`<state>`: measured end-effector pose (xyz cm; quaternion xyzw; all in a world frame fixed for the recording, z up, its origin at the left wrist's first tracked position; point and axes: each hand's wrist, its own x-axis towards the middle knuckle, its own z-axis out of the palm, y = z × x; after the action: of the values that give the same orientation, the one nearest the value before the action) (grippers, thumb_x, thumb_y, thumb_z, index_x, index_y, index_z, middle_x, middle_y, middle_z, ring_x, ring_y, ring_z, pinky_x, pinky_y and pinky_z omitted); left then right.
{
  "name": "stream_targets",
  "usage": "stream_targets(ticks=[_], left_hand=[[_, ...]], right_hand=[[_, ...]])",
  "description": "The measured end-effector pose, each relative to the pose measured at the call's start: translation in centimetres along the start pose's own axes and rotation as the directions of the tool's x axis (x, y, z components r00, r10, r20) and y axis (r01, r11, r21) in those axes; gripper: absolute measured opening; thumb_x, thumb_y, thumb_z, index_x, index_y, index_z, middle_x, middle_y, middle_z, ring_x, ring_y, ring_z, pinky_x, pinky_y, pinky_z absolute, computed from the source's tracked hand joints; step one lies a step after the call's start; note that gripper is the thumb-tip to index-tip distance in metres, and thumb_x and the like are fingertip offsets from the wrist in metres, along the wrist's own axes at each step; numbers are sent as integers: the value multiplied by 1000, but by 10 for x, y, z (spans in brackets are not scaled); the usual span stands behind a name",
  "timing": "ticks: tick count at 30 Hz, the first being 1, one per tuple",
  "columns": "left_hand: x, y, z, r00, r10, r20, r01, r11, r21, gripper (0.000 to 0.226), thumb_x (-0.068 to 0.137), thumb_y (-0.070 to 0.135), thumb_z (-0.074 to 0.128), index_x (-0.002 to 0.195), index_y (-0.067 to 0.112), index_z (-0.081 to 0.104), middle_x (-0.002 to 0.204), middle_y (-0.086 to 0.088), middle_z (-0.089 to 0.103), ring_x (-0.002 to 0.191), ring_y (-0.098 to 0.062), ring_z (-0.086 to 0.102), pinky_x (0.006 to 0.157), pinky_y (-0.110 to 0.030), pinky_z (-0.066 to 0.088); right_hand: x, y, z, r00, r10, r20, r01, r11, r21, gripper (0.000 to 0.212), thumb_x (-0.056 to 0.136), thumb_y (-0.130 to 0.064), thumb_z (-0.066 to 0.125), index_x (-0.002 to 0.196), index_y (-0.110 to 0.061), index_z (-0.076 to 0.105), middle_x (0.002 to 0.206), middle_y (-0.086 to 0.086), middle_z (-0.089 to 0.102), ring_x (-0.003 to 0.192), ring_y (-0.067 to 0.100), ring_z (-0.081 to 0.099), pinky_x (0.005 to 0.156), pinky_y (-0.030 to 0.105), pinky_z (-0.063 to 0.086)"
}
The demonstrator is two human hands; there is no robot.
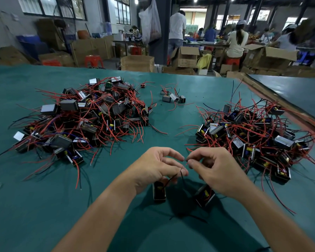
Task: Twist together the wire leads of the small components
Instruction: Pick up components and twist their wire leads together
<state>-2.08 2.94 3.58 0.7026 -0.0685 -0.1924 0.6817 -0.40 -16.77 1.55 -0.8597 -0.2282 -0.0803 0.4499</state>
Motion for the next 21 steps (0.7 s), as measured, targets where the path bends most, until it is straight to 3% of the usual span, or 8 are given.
stream_targets(ticks=[5,10,15,19,21], left_hand=[[0,-2,1,999,33,3,-33,998,61,15,83,10,73,94,10,63,74,-4,73,47,-12,56,43,-16,38],[0,-3,0,999,43,27,-45,997,64,6,81,8,76,79,12,72,76,-9,74,47,-13,57,51,-21,44],[-2,-5,2,995,26,99,-39,991,129,10,85,3,69,80,12,72,70,-6,72,45,-12,58,44,-19,43],[-3,-3,3,996,40,75,-49,990,131,16,85,0,69,76,13,70,65,-7,71,43,-12,56,43,-17,45],[-4,-2,3,998,36,53,-43,991,124,14,86,2,69,77,12,69,64,-7,70,42,-13,55,43,-17,44]], right_hand=[[-1,-6,2,1000,0,-5,0,998,59,9,83,-25,62,75,-26,66,55,-8,58,45,9,46,44,26,38],[-1,-6,5,999,29,-16,-27,994,104,21,88,-9,63,70,-19,63,54,-5,56,48,14,47,48,31,40],[-4,-13,9,1000,-15,-7,16,997,76,14,83,-23,57,70,-23,62,57,-3,62,46,13,47,46,29,40],[-3,-15,7,995,-13,-97,24,993,111,12,84,-24,58,72,-20,61,58,8,58,50,32,51,48,41,44],[-1,-13,5,993,-10,-116,23,994,106,16,87,-17,61,71,-18,61,57,11,57,49,33,49,47,43,43]])
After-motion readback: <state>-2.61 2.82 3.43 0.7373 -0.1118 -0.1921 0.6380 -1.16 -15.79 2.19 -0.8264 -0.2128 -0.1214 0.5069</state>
